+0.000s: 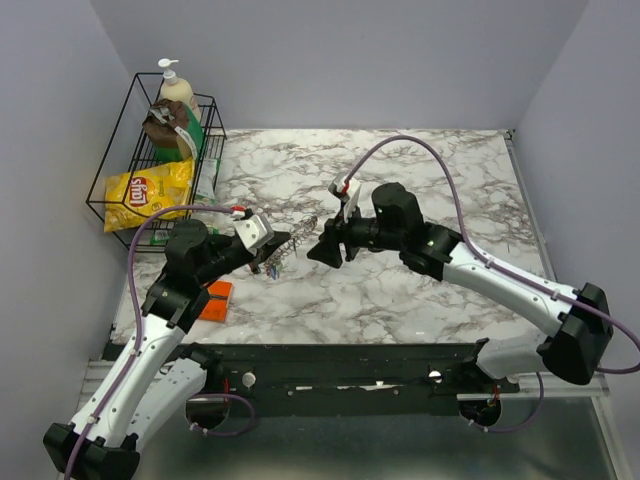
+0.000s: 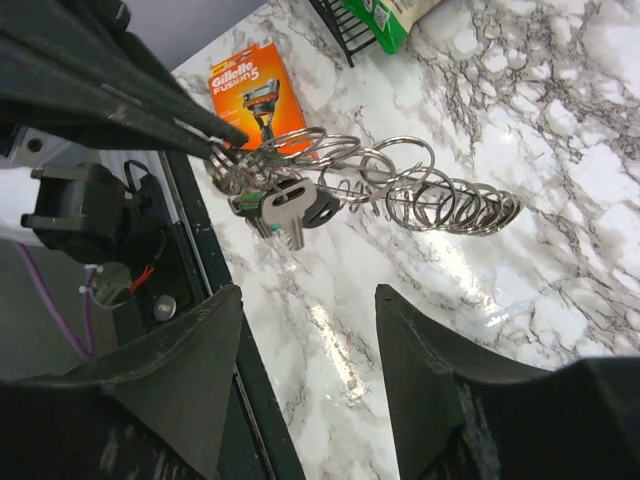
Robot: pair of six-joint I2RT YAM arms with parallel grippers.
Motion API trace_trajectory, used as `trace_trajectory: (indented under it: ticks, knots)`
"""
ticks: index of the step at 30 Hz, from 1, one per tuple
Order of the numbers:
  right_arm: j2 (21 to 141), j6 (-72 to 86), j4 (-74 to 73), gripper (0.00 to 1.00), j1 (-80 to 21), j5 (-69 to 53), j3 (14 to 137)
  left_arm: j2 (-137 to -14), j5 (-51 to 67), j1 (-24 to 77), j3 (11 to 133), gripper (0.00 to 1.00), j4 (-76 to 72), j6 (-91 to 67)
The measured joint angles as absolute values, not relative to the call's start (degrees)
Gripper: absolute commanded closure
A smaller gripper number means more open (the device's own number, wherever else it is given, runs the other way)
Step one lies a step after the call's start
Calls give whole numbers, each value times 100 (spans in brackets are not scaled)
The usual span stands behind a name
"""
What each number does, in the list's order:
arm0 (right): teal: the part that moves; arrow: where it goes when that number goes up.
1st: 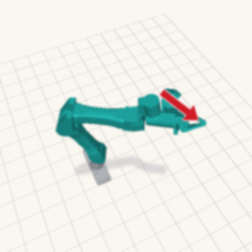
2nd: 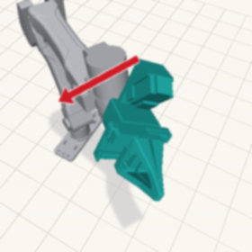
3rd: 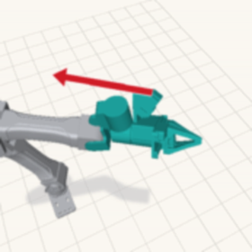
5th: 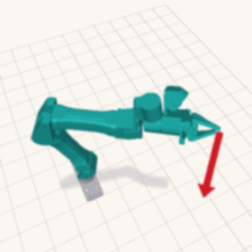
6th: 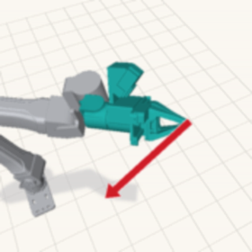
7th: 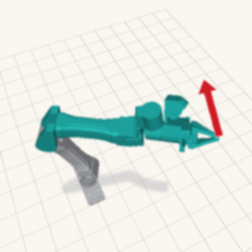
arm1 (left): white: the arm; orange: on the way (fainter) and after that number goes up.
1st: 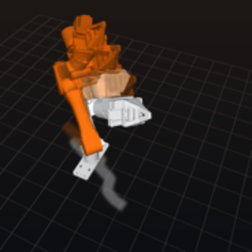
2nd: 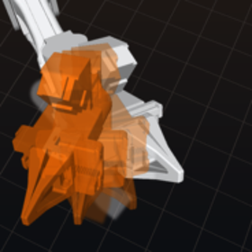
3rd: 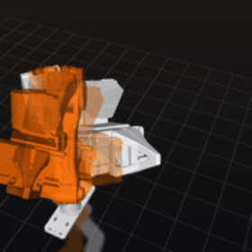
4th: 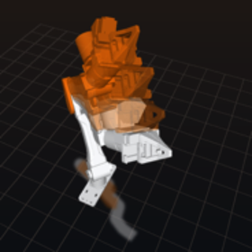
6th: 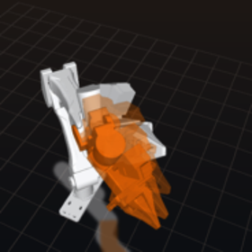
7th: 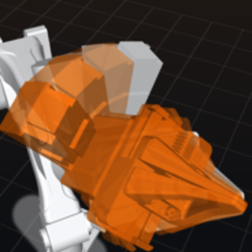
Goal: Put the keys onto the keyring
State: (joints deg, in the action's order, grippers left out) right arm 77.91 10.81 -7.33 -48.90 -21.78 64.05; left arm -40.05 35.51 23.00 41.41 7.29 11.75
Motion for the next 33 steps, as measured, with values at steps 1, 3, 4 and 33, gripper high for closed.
trace_trajectory:
  ticks: [1, 3, 4, 33]
  knots:
    - [7675, 1022, -685, 32, -4890, -2182, 6320, -4007, 3562, 2300, 4141, 100, 729, 1175]
    - [7408, 884, -552, 31, -4890, -2239, 6158, -4007, 3586, 2300, 4141, 100, 729, 1175]
    - [7284, 829, -458, 31, -4890, -2285, 6093, -4007, 3599, 2300, 4141, 100, 727, 1175]
    - [6884, 421, 657, 58, -4884, -3533, 5782, -3994, 5153, 2298, 3133, 100, -2357, -268]
